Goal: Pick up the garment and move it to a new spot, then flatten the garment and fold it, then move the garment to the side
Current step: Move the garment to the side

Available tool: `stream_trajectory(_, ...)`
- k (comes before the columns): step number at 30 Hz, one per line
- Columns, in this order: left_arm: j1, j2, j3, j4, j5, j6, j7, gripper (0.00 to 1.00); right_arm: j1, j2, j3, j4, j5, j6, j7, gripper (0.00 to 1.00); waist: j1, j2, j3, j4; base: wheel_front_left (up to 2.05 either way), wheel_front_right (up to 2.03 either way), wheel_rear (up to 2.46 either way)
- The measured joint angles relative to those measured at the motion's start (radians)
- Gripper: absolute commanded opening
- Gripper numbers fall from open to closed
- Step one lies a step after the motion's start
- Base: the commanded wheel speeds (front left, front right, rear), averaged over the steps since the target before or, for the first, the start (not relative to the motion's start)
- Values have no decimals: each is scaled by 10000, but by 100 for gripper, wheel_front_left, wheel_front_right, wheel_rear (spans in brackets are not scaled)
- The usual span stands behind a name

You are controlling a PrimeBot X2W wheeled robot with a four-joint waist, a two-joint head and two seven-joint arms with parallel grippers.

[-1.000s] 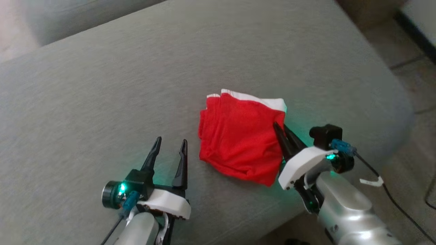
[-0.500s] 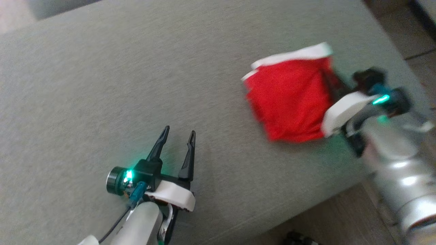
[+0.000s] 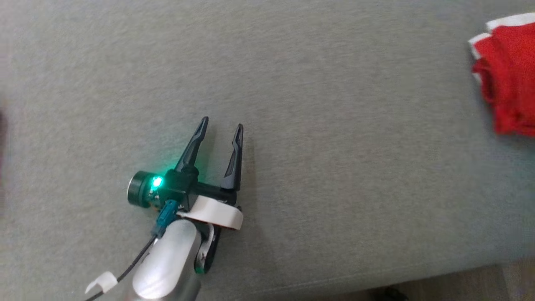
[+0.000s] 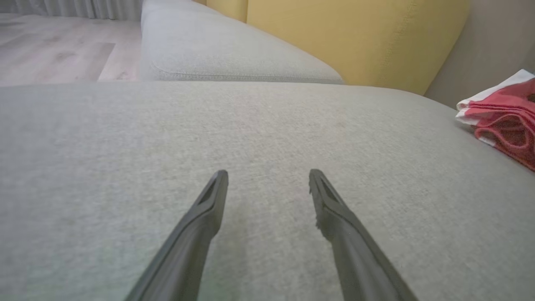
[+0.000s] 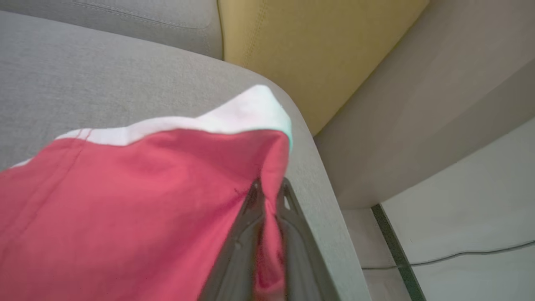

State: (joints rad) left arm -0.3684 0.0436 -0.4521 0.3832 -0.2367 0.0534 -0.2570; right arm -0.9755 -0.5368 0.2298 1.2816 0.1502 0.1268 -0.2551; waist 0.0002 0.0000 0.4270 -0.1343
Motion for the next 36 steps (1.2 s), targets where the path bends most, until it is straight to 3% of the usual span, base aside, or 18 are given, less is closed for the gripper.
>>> stream_trajectory(5, -58, -29, 12, -276, 0, 8, -8, 100, -41, -293, -909, 111, -642, 2, 0, 0, 0, 0, 319, 496, 0, 0, 0)
stream_trajectory(6, -65, -44, 12, -303, 0, 8, -8, 100, -41, -374, -1145, 127, -765, 2, 0, 7, 0, 0, 347, 551, 0, 0, 0)
stream_trajectory(8, -86, -46, 13, -307, -2, 10, -8, 100, -44, -585, -1630, 132, -1168, 2, 0, 65, 0, 0, 357, 624, 0, 0, 0)
stream_trajectory(9, -92, -44, 13, -303, -2, 10, -8, 100, -44, -663, -1927, 90, -1354, 2, 0, 100, 0, 0, 336, 636, 0, 0, 0)
stream_trajectory(13, -84, -38, 63, -209, -38, 92, -8, 100, -8, -617, -3402, -731, -2541, 2, 0, 100, -1, 0, 104, 664, 0, 0, 0)
stream_trajectory(17, 96, -29, 230, -121, -192, 194, -6, 100, 373, 447, -4295, -2151, -3126, 2, 0, 100, -2, 0, -238, 730, 0, 0, 0)
stream_trajectory(21, 437, -21, 462, -21, -274, 362, -6, 100, 1313, 2159, -4077, -3561, -2989, 2, -2, 100, -2, 0, -696, 852, 0, 0, 0)
stream_trajectory(24, 710, -17, 729, 21, -278, 437, -4, 100, 2073, 3035, -3776, -4429, -2470, 2, -2, 100, -3, 0, -1073, 981, 0, 0, 0)
stream_trajectory(36, 1610, -17, 1967, 370, -136, 614, 2, 100, 5382, 4631, -2959, -6059, -1034, 2, -2, 100, -4, 0, -2569, 1649, 0, 0, 0)
